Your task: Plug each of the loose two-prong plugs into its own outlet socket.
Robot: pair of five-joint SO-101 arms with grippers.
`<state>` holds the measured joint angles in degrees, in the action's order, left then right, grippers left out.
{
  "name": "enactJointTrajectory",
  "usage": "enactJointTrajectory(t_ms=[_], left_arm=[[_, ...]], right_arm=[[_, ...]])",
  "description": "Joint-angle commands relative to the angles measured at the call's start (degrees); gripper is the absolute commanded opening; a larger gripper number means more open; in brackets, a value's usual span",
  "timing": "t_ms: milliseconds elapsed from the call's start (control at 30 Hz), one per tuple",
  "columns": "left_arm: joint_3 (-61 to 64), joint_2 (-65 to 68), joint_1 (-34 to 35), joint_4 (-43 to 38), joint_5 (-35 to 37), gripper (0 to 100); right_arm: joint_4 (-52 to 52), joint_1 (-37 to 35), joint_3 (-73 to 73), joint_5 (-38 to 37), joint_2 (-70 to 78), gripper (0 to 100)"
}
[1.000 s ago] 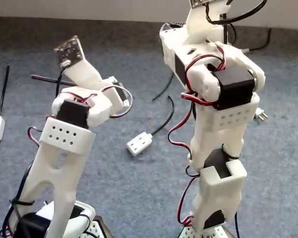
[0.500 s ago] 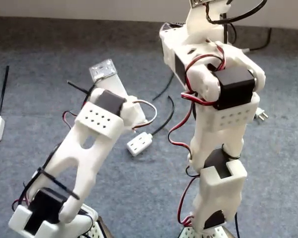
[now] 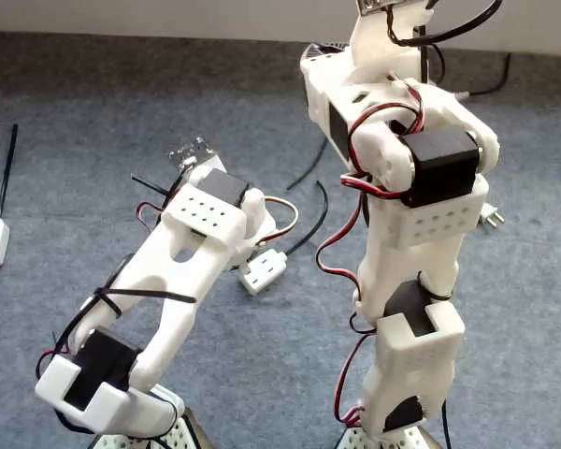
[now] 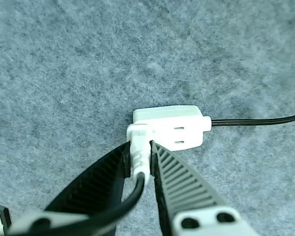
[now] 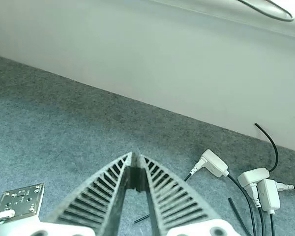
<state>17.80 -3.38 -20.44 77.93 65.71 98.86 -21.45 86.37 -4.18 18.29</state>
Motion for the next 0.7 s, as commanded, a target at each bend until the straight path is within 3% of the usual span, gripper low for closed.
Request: enactJointTrajectory(t_ms=[0,500,667], left_arm=[[-0.31,0.22,0.31,0.09,0.53,1],[0.04,0.40,-4.18,0.00,0.53,1],[3.47,2.77,-4.00,-6.42,0.53,1]], right_arm=[[2.07,0.40,1.63,-0.26,-1.54,0.8],[2.07,0.40,1.63,-0.26,-1.54,0.8],[2.07,0.40,1.63,-0.26,-1.45,0.8]])
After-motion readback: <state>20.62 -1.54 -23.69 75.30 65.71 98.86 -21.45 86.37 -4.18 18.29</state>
